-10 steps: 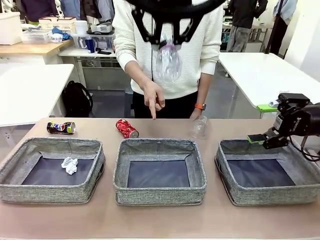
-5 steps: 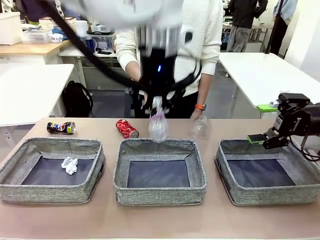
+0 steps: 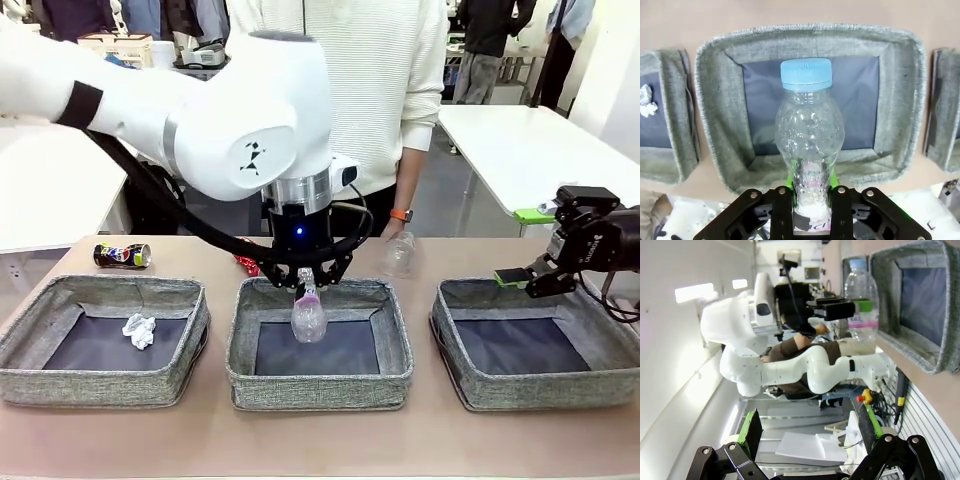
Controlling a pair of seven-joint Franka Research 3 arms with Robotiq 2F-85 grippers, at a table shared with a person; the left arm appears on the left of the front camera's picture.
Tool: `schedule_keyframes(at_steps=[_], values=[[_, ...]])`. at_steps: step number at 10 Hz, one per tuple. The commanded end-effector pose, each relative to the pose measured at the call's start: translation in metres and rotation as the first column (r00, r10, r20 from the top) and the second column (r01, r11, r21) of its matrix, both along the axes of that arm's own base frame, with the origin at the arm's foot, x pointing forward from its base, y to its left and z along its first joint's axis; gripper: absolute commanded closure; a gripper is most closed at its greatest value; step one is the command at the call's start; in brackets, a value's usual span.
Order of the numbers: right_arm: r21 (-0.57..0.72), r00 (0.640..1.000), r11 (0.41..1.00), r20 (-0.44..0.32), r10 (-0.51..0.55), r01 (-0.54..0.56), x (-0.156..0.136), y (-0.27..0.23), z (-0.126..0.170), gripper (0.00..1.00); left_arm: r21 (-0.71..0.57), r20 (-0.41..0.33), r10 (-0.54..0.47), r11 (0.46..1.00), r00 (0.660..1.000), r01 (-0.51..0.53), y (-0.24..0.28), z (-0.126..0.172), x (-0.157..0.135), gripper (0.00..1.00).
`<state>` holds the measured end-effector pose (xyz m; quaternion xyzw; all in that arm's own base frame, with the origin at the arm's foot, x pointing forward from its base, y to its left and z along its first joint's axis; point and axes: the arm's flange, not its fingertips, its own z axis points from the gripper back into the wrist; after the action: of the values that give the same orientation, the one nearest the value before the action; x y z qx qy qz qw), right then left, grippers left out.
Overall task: Sort the waste into the appropriate baskets.
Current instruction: Place the picked waste into the Fabric basket indicated by the person.
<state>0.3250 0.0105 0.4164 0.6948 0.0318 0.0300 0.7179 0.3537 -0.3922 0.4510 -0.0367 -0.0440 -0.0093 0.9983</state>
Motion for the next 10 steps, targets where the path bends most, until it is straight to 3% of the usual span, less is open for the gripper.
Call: schedule_keyframes(at_steps=[1,5,6,7,8,10], values=[[0.021,1.0,1.0,0.03,-0.004,0.003,0.0019,0.0022,0.001,0.0,-0.01,-0.011,-0.004,1.0,1.0,0.004,0.0027,0.0013,-0.0005,0.77],[0.021,1.0,1.0,0.03,-0.004,0.003,0.0019,0.0022,0.001,0.0,-0.013,-0.018,-0.011,1.0,1.0,0.01,0.0027,0.0017,0.0017,0.74],[0.021,1.0,1.0,0.03,-0.004,0.003,0.0019,0.0022,0.001,0.0,-0.018,-0.015,-0.013,1.0,1.0,0.013,0.0028,0.0022,0.0022,0.2],[0.021,1.0,1.0,0.03,-0.004,0.003,0.0019,0.0022,0.001,0.0,-0.015,-0.013,-0.013,1.0,1.0,0.013,0.0025,0.0022,0.0027,0.16],[0.021,1.0,1.0,0.03,-0.004,0.003,0.0019,0.0022,0.001,0.0,-0.015,-0.012,-0.013,1.0,1.0,0.013,0.0026,0.0023,0.003,0.0],[0.021,1.0,1.0,0.03,-0.004,0.003,0.0019,0.0022,0.001,0.0,-0.016,-0.009,-0.016,1.0,1.0,0.016,0.0025,0.0028,0.0028,0.0]])
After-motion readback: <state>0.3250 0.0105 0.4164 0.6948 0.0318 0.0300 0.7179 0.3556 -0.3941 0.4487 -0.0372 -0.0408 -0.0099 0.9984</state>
